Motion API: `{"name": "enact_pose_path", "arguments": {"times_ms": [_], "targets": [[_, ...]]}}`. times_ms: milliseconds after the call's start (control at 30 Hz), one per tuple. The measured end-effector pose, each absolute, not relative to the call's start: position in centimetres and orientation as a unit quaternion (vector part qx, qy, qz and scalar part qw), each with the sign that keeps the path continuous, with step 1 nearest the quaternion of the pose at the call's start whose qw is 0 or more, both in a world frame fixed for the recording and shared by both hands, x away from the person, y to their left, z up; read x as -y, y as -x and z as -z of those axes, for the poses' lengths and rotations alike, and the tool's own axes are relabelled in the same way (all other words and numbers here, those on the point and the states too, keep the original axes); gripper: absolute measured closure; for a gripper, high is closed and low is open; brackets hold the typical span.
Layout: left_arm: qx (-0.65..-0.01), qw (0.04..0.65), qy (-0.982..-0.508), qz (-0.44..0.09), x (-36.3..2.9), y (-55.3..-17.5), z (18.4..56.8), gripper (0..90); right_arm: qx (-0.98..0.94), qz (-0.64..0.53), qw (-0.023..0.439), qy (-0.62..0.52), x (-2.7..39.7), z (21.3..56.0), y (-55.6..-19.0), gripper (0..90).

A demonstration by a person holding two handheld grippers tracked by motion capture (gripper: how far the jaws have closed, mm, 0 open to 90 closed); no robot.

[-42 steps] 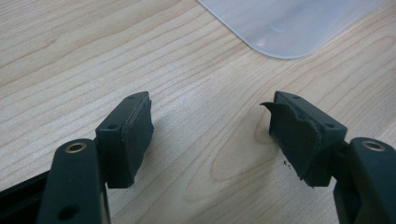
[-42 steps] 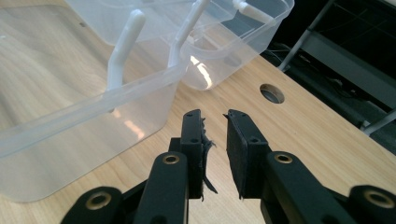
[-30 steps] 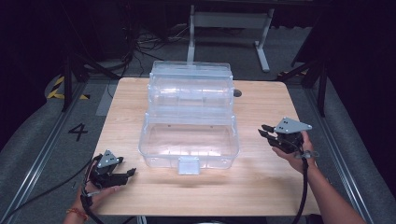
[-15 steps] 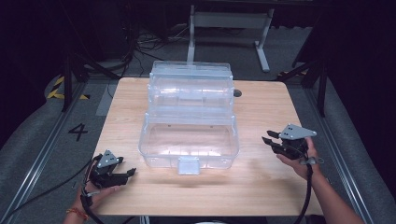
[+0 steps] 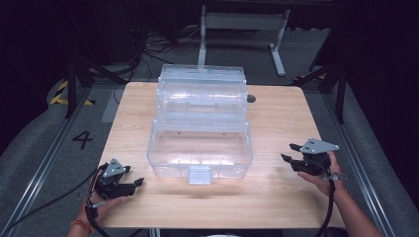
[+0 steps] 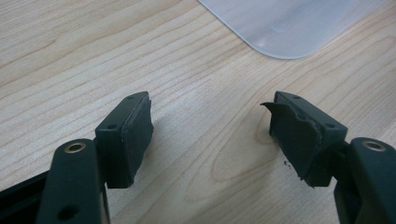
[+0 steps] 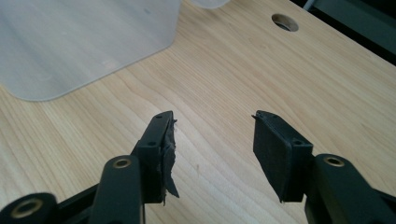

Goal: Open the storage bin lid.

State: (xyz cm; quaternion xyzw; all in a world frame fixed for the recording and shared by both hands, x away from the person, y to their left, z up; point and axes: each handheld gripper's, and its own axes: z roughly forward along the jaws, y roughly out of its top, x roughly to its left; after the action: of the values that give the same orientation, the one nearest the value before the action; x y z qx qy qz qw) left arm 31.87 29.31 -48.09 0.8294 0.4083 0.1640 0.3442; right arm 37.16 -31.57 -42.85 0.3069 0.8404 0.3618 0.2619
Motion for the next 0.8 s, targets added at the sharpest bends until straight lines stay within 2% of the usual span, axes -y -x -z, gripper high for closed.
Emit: {"name": "enact_pose_path", "arguments": {"times_ms": [33,133,433,800], "targets": [[-0.408,0.344,-0.829,-0.164,-29.3,-31.9,48.1,30.3,-0.839,-0.360,0.261,-0.313,31.9,43.1,-36.9,44.7],[-0.408,0.344,-0.829,-0.164,-29.3,-31.9,48.1,30.4,-0.838,-0.357,0.265,-0.317,32.3,43.5,-36.6,42.3],[-0.410,0.344,-0.828,-0.164,-29.3,-31.9,48.1,30.3,-0.834,-0.368,0.227,-0.344,33.9,44.2,-36.0,32.7],[-0.411,0.344,-0.828,-0.165,-29.4,-31.9,48.1,30.4,-0.839,-0.353,0.186,-0.370,34.9,46.2,-35.5,30.2]]}}
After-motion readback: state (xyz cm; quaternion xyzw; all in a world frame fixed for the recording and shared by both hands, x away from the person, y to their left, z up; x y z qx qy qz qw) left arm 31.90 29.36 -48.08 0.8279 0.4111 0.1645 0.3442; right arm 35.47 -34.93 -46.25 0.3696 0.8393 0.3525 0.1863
